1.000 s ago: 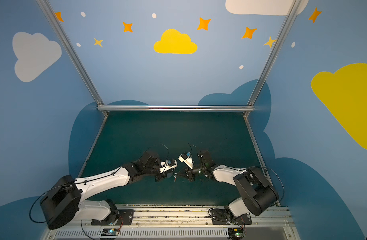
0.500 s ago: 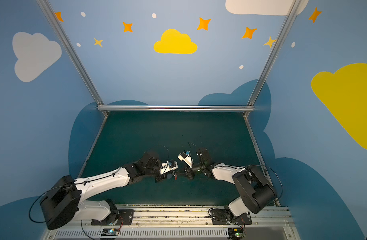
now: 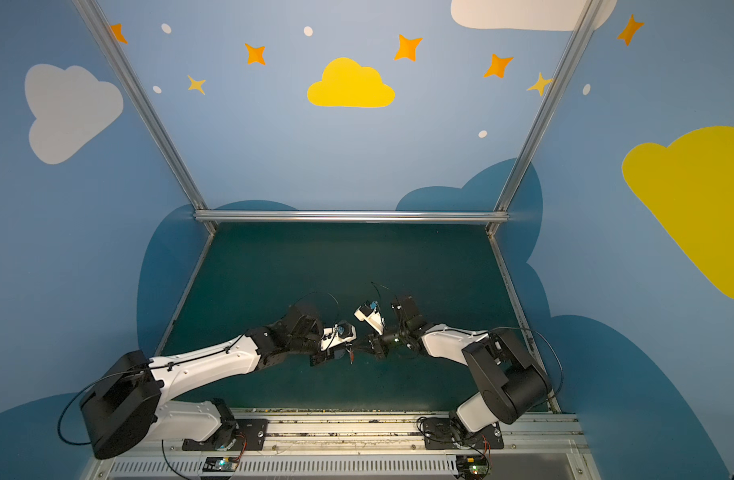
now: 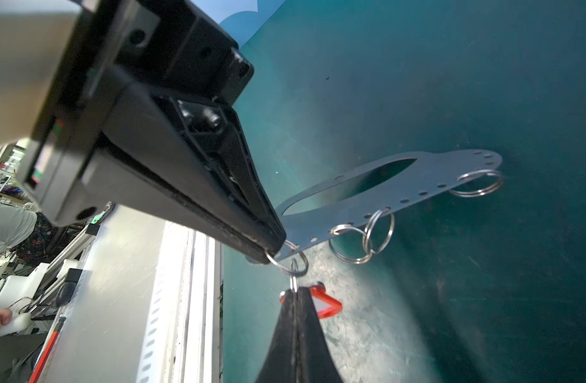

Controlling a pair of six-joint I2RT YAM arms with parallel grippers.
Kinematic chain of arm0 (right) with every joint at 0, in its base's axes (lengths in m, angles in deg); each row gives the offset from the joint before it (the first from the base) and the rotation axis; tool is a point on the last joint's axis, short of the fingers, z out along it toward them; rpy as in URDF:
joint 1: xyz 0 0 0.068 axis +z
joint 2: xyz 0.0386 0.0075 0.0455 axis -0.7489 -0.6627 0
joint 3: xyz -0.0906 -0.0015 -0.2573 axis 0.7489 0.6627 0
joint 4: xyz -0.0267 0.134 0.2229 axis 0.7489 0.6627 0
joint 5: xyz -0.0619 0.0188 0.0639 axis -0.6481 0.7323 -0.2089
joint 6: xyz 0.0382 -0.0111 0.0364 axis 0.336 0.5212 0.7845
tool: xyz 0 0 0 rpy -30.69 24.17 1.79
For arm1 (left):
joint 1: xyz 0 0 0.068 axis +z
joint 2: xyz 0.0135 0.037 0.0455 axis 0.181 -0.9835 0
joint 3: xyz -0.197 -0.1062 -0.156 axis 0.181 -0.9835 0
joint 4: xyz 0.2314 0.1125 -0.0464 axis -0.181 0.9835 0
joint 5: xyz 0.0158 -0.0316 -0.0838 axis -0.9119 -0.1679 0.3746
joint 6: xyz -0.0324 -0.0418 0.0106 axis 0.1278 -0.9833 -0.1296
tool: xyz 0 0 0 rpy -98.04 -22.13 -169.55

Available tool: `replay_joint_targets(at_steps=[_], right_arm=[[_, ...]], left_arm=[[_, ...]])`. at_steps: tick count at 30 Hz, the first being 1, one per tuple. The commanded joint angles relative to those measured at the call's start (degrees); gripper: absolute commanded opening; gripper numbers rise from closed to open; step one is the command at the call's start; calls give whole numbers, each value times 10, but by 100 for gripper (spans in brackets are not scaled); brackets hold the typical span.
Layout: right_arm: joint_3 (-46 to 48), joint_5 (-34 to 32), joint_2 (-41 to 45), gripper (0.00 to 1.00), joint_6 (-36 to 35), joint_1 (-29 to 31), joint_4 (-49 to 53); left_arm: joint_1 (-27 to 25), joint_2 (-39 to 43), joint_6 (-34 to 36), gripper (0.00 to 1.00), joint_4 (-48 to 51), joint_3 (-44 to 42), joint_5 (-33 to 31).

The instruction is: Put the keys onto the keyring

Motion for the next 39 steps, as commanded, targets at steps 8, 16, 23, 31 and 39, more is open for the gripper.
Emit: replay_joint_targets(at_steps=[8, 16, 23, 31, 39], right_arm=[[12, -22, 49, 0, 13, -14, -45], [19, -26, 65, 0, 15, -25, -50], [30, -72, 71, 0, -25, 9, -25], [93, -233, 149, 0, -63, 35, -81], [66, -165, 196, 0, -53, 33, -31]], left_arm=[[-4, 9, 10, 4, 24, 0, 27], [-5, 12, 10, 4, 24, 0, 23], [-4, 15, 9, 4, 27, -3, -11], [8, 4, -11, 4, 8, -8, -76], [50, 6, -64, 4, -17, 2, -45]])
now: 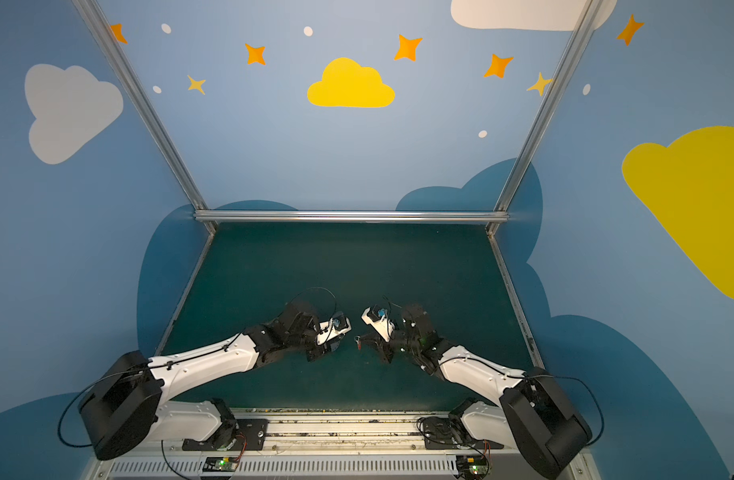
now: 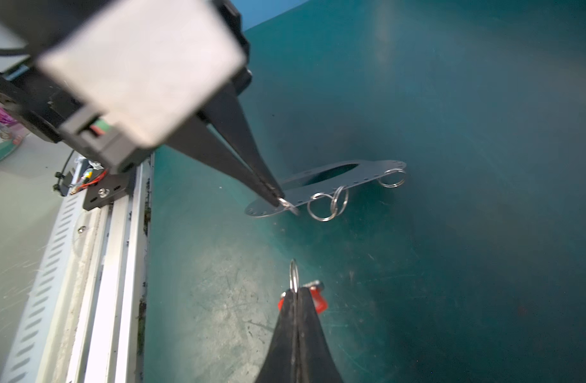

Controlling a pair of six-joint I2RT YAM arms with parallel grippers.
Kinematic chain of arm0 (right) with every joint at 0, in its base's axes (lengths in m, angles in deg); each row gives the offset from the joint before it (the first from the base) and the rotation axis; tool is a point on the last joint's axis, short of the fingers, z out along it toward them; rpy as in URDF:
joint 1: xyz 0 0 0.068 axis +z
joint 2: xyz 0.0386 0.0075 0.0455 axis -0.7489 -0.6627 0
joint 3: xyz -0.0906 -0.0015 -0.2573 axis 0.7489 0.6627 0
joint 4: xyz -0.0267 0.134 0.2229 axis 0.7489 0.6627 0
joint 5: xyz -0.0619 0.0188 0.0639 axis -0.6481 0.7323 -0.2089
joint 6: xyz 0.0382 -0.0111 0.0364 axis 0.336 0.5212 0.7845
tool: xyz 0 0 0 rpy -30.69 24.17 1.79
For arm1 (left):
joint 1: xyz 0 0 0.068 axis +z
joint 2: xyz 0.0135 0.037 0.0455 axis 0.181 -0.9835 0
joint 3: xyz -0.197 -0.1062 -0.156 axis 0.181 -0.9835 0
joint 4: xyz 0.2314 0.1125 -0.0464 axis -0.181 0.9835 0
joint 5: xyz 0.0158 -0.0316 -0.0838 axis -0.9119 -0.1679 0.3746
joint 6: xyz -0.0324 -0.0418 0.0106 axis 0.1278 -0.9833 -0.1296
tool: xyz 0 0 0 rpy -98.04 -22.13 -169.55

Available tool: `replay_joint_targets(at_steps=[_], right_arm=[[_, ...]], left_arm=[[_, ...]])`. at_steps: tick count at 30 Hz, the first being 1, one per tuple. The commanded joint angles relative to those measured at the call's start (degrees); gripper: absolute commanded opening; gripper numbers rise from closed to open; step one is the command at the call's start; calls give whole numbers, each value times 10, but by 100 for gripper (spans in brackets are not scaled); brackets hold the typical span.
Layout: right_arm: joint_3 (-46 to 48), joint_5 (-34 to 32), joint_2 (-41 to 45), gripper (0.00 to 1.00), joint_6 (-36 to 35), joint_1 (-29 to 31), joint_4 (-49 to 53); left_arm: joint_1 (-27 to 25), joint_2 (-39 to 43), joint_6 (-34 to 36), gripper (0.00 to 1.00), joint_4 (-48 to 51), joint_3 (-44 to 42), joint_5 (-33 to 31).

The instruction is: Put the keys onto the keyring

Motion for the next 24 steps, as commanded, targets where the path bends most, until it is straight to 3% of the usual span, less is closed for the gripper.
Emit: replay_joint_targets(at_steps=[1, 4, 6, 11, 16, 24], right_arm=[[-21, 15, 24, 0, -2, -1, 21], [-35, -4, 38, 0, -9, -3, 30], [-40, -58, 52, 0, -33, 2, 40], [1, -262, 108, 0, -137, 44, -24], [0, -375, 157, 0, -241, 104, -31], [-62, -389, 208, 0, -375, 167, 76]], left_arm=[[15, 3, -34, 4, -15, 8, 8], [30, 3, -55, 4, -24, 15, 17], [40, 3, -69, 4, -24, 23, 21], [50, 6, -80, 4, -30, 26, 23], [55, 7, -82, 4, -34, 26, 18], [59, 18, -88, 4, -50, 23, 22]])
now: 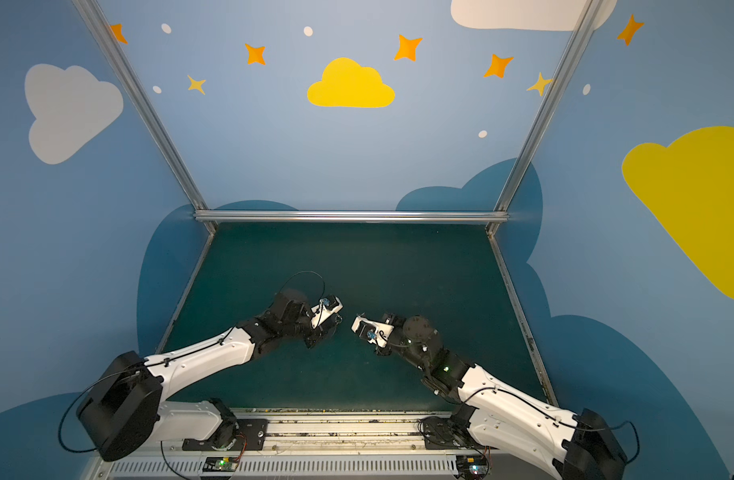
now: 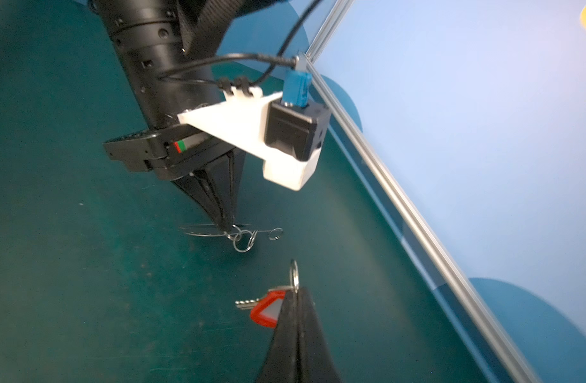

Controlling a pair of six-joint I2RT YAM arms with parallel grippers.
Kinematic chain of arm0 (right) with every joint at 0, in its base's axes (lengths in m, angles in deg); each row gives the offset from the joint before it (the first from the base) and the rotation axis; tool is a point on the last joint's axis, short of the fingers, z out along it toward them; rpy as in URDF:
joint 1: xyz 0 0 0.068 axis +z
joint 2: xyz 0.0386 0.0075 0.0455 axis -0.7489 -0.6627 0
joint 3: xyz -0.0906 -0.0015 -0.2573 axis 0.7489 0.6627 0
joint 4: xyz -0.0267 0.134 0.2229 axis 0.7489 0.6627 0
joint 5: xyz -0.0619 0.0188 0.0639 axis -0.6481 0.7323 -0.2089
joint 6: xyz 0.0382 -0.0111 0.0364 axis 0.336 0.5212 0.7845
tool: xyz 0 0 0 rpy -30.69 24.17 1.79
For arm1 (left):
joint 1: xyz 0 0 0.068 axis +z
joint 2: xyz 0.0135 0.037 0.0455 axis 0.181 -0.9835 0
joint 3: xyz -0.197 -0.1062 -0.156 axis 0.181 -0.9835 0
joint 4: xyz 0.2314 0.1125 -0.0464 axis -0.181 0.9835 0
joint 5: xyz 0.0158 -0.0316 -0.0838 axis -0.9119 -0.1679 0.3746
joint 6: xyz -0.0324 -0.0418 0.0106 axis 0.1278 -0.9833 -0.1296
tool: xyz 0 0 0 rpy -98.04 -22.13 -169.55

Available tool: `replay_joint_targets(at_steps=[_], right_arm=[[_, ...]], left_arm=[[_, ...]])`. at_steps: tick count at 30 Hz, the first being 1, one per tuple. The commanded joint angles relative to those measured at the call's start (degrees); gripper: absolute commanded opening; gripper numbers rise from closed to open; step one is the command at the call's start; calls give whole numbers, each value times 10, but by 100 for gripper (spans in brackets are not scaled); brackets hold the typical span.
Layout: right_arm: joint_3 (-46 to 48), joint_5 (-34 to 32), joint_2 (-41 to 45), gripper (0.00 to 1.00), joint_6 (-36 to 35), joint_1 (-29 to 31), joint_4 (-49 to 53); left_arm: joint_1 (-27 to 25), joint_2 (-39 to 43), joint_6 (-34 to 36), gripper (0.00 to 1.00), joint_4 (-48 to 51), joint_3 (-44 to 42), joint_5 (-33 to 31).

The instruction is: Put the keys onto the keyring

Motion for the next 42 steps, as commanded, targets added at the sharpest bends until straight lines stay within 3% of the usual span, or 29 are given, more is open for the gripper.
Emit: replay_joint_targets(at_steps=[1, 11, 16, 21, 27, 35, 42], right_arm=[[-32, -16, 25, 0, -61, 13, 52], [-73, 141, 112, 0, 32, -7, 154], [-72, 146, 108, 0, 65, -23, 159], [-83, 155, 55, 0, 247, -80, 148], [-89, 237, -47, 0, 447, -146, 109], [-47, 368, -132, 0, 589, -210, -15], [-40, 437, -190, 0, 614, -220, -63]], left_arm=[[4, 19, -4, 4, -18, 8, 4], [5, 36, -5, 4, -38, -1, 8], [6, 48, -6, 4, -45, -6, 18], [5, 54, -8, 4, -50, -9, 29], [3, 47, -6, 4, -50, -9, 40], [-6, 39, -3, 4, -55, -15, 38], [-9, 29, -4, 4, -64, -16, 48]])
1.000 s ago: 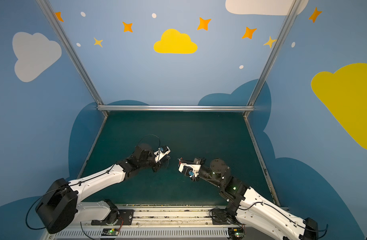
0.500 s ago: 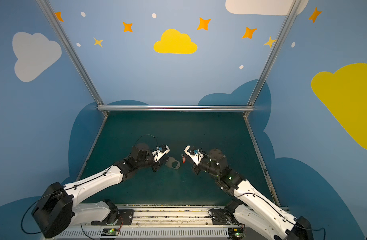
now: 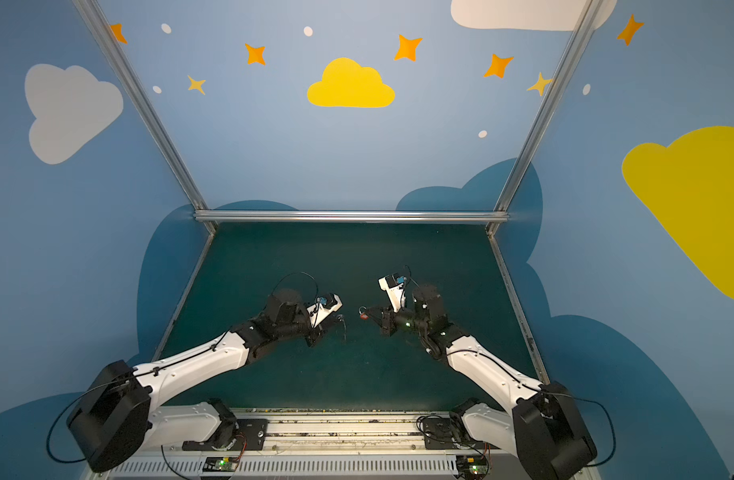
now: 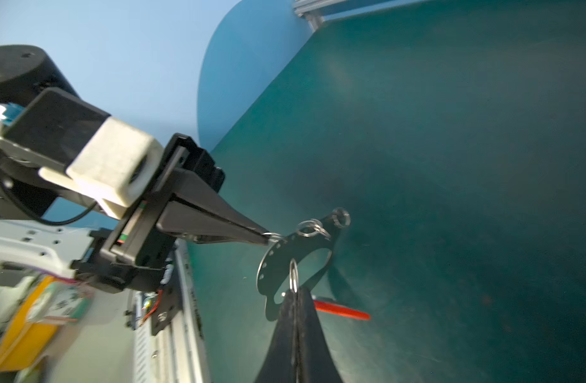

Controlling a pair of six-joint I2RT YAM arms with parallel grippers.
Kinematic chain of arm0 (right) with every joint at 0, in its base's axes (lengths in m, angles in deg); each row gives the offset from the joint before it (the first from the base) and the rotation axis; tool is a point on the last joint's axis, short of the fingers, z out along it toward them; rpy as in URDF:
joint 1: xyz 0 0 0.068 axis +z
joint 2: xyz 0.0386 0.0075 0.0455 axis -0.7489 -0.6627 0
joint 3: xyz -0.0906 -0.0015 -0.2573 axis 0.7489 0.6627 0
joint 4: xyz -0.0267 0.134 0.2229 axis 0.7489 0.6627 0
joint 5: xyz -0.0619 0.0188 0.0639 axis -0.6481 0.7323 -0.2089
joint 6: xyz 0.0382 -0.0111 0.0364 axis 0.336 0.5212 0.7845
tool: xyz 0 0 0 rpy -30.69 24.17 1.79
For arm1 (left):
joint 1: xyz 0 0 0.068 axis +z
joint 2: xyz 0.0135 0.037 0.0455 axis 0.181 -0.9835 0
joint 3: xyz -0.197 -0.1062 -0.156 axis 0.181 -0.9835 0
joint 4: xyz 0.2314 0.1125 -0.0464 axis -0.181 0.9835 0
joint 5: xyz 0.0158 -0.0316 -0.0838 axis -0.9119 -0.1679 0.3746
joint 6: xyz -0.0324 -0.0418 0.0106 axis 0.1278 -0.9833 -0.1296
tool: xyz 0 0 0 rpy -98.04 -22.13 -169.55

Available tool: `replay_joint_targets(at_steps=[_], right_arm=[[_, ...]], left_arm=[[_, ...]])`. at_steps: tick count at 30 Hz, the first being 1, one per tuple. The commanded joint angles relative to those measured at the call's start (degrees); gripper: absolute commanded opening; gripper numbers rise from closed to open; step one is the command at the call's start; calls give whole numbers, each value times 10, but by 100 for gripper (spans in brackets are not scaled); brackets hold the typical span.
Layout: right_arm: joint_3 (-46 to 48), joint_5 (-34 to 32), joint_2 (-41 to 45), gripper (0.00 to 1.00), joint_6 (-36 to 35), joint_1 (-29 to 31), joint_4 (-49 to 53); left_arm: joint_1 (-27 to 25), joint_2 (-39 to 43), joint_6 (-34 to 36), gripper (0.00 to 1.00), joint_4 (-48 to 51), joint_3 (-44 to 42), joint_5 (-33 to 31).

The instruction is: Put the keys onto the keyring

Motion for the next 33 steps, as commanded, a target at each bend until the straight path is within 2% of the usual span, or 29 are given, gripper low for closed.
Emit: replay_joint_targets(at_steps=[1, 7, 14, 33], right_arm=[[11, 59, -18, 0, 36, 0, -59], [14, 113, -67, 0, 74, 3, -123], [14, 136, -92, 0, 81, 11, -159], [23, 126, -138, 0, 76, 20, -197]], left_arm=[[-3, -4, -1, 4, -14, -4, 14], [-7, -7, 1, 4, -15, -3, 14], [-13, -7, 4, 4, -13, -4, 19], [-14, 1, 4, 4, -16, -7, 20]])
